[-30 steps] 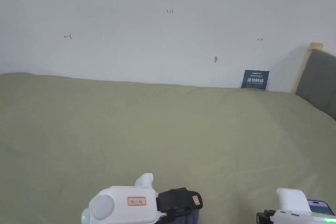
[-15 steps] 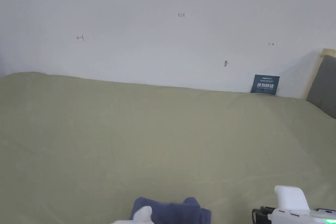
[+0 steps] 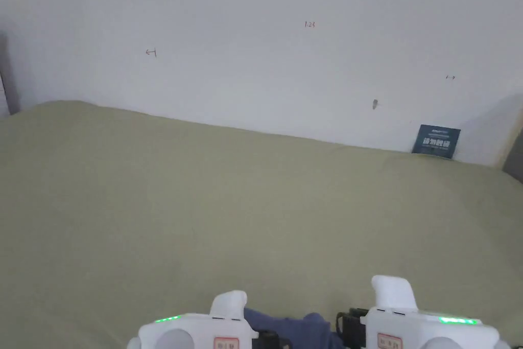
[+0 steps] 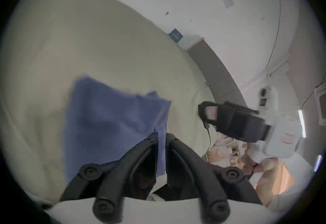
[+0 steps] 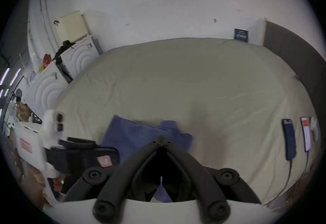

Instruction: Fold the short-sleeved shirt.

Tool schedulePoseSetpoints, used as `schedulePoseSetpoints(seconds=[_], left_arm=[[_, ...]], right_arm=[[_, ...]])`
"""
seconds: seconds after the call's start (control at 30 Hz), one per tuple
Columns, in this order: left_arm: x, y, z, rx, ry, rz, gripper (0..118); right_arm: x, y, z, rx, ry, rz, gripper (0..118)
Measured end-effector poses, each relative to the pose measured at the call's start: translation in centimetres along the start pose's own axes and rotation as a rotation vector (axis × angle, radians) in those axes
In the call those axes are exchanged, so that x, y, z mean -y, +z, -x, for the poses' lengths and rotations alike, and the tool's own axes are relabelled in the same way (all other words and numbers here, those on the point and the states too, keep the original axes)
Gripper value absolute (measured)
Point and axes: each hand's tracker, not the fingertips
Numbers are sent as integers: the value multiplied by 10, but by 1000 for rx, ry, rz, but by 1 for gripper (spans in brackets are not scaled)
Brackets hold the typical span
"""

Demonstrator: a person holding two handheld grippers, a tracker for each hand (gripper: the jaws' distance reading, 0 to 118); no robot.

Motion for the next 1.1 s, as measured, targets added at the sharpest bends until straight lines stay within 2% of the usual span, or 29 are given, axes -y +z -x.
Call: schedulePoseSetpoints(seconds=[0.13,0.27,0.3,0.33,0.4,0.47,0.5,0.57,0.6,0.67,0.73,0.77,0.8,0.83,0.87,0.9,0.97,1.1], left_arm=[[-18,56,30,13,53,-122,11],[-21,79,72,-80,67,-128,10],[-21,78,83,-90,78,-110,10],[-21,76,93,-87,102,-71,10],[-20,70,107,-69,147,-16,11],[-20,60,116,-53,148,-9,16],[-21,53,120,-35,155,-10,39],[-21,39,125,36,205,-2,97],[-22,29,128,88,243,19,114],[-19,12,132,178,302,54,114],[-16,-11,132,170,304,99,109],[-13,-20,130,158,301,136,97],[-7,-28,128,151,293,168,60],[-2,-29,119,161,271,134,37],[-1,-33,114,127,259,133,36],[2,-36,115,19,261,137,36],[5,-28,130,151,376,101,36],[8,-22,114,62,229,83,35]], right_arm=[[-1,-54,16,-138,-3,126,0],[30,-106,3,-51,-10,340,0],[40,-114,-8,-88,-44,338,0],[43,-109,-20,-151,-140,252,0],[43,-100,-33,-177,-225,252,0],[42,-97,-33,-137,-137,251,0],[43,-96,-31,-123,-93,246,0],[44,-96,-25,-123,-83,242,0],[44,-97,-25,-120,-86,242,0],[43,-97,-24,-118,-82,243,0],[43,-96,-27,-126,-80,242,0],[44,-96,-29,-133,-86,241,0],[44,-95,-30,-142,-103,238,0],[45,-95,-32,-152,-118,235,0],[46,-94,-34,-157,-124,230,0],[48,-93,-37,-159,-131,225,0],[50,-91,-39,-179,-144,211,0],[49,-88,-31,-150,-130,193,0]])
